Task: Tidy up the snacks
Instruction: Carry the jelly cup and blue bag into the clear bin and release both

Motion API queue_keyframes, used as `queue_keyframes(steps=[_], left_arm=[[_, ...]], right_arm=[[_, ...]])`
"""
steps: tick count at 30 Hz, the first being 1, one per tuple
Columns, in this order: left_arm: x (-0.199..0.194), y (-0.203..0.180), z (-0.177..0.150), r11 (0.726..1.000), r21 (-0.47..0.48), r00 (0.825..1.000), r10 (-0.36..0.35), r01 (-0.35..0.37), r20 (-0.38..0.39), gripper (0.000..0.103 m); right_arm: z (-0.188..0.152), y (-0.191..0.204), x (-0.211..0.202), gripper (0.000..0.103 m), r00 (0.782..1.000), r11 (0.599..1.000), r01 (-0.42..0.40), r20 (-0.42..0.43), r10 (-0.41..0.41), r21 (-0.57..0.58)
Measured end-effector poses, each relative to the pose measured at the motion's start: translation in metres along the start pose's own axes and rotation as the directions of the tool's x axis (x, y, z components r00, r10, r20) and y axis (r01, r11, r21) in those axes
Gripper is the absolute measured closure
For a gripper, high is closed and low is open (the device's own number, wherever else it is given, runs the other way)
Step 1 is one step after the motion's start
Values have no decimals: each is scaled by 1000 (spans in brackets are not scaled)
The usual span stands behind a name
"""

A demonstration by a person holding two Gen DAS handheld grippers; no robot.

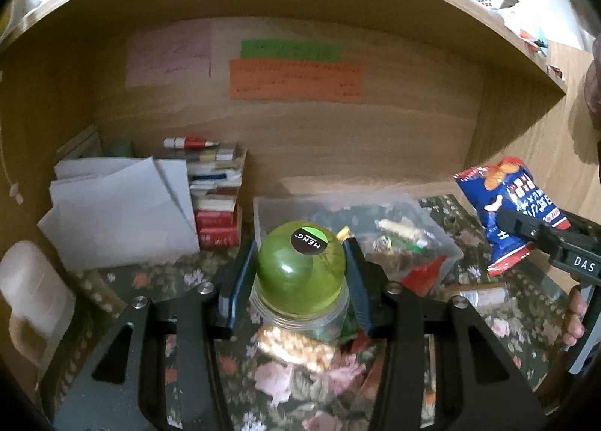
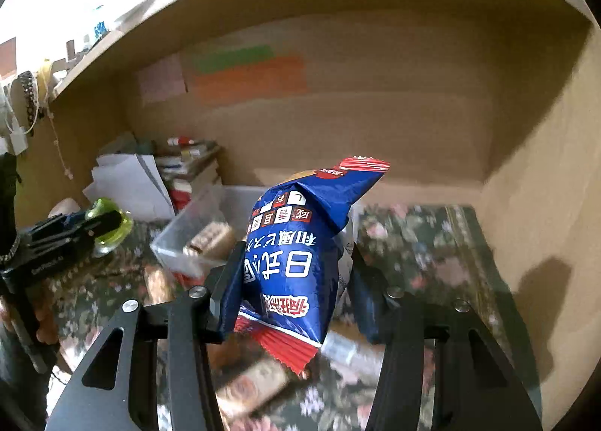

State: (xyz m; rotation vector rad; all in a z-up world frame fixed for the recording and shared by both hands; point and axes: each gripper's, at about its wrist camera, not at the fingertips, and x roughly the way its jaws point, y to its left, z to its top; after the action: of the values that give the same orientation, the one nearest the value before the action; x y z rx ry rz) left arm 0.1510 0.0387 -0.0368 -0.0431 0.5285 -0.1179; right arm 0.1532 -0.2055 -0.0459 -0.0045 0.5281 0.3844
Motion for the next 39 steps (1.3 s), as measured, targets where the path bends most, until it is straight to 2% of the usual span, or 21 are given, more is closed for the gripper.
queue_keyframes(steps=[8,12,17,24,29,32,35,39], left_arm=[[39,-1,16,1000,10,1000,11,-10,-28,57],[62,3,16,1000,3,998,7,-7,-66,57],[89,8,11,1000,9,993,16,-15,-116,57],[108,10,3,1000,5,986,8,-7,-164,57],[111,8,3,1000,5,987,4,-3,-162,55],[104,6,6,1000,12,989,6,-4,-144,51],[91,5,9,1000,5,992,4,-3,-125,46],[71,5,13,1000,3,996,12,-11,-94,39]], right_arm=[[27,14,43,56,999,998,-26,-27,25,-52],[31,22,72,56,994,995,-67,-91,61,-70],[27,30,107,56,985,992,-69,-164,50,-110],[21,21,137,56,968,994,-62,-247,37,-95],[18,18,144,55,962,994,-54,-271,25,-100],[19,17,139,54,965,993,-46,-261,17,-107],[21,19,131,46,969,992,-36,-246,6,-121],[22,19,108,45,979,990,-28,-203,-1,-139]])
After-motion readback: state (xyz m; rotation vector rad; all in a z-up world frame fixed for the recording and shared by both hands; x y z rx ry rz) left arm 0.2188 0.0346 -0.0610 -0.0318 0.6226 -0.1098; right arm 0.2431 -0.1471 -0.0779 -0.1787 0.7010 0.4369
